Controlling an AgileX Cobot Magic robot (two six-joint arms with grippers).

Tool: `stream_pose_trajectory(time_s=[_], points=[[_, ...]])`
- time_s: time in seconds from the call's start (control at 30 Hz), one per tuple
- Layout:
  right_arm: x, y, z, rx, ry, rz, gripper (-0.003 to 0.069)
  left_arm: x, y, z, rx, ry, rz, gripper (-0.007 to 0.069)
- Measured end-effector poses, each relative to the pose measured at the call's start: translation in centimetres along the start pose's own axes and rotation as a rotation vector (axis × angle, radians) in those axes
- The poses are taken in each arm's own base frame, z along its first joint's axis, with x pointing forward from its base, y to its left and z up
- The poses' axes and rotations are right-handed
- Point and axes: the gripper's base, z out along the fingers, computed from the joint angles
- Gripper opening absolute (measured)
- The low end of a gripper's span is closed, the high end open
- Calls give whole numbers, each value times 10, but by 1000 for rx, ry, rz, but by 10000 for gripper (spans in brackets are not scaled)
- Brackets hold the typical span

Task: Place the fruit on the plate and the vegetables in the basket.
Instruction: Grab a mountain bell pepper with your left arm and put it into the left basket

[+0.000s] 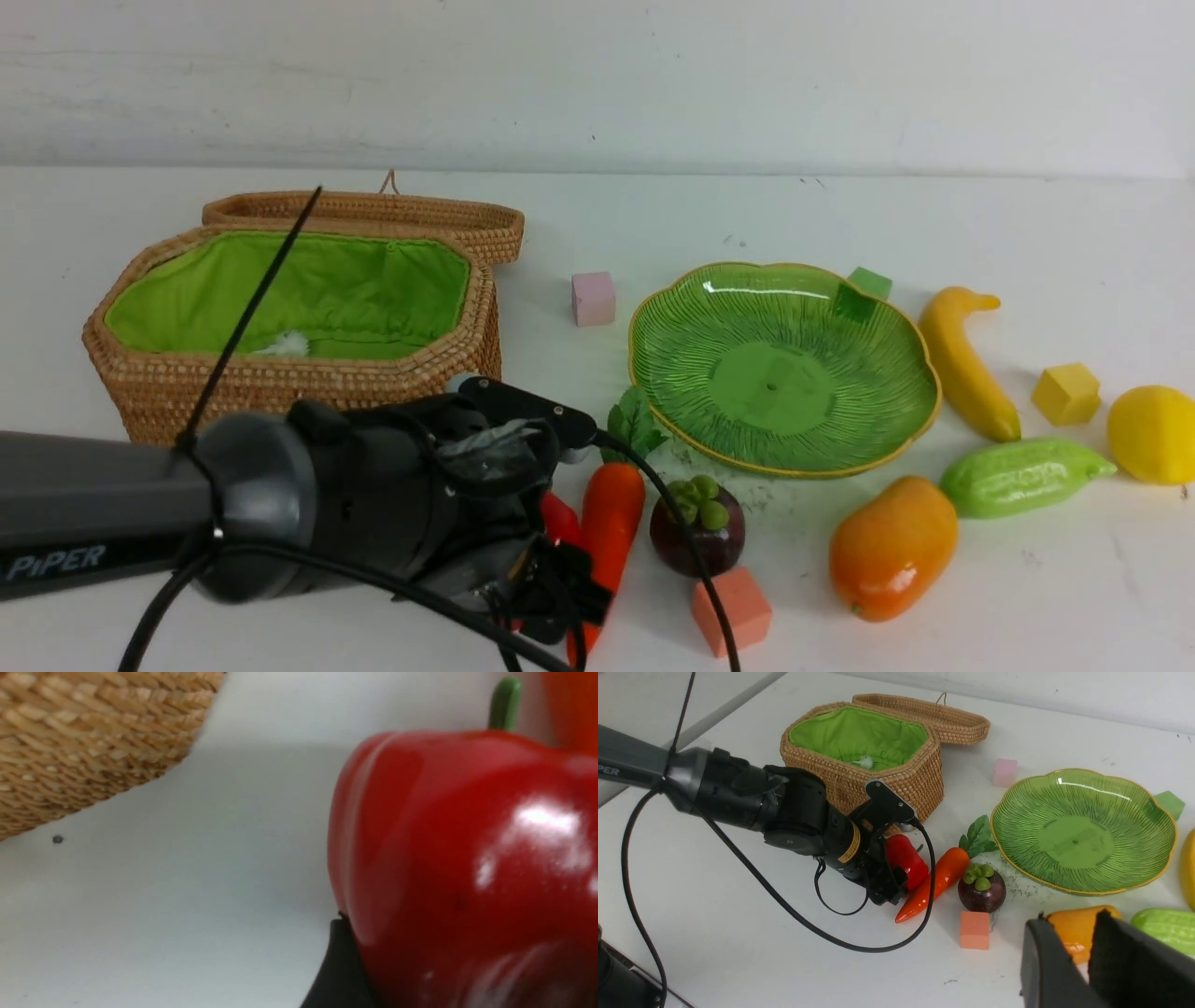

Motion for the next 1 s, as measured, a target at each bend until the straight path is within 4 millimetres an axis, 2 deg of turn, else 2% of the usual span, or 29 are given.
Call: stream_pose_trajectory(time_s=[0.57,0.73,1.0], points=[[0,0,0,-2,0,1,162,0,1,0,-9,5,2,537],[0,0,0,-2,0,1,162,-1,4,-9,-24,4,-7,537],[0,0,0,-2,0,1,162,-1,10,-34,-22,14,-31,536]])
